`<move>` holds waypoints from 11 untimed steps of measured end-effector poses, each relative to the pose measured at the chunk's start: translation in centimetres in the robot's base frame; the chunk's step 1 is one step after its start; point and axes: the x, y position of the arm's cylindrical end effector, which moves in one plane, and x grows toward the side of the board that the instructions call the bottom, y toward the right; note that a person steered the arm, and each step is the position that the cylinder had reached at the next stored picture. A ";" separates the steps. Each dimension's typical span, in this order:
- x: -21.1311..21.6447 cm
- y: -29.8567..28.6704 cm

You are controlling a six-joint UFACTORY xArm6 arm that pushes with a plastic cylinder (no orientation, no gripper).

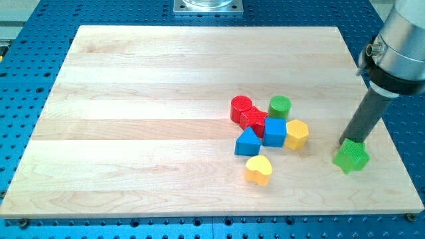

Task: Place the green circle parallel to the yellow hexagon

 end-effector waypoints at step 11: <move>-4.6 -2.2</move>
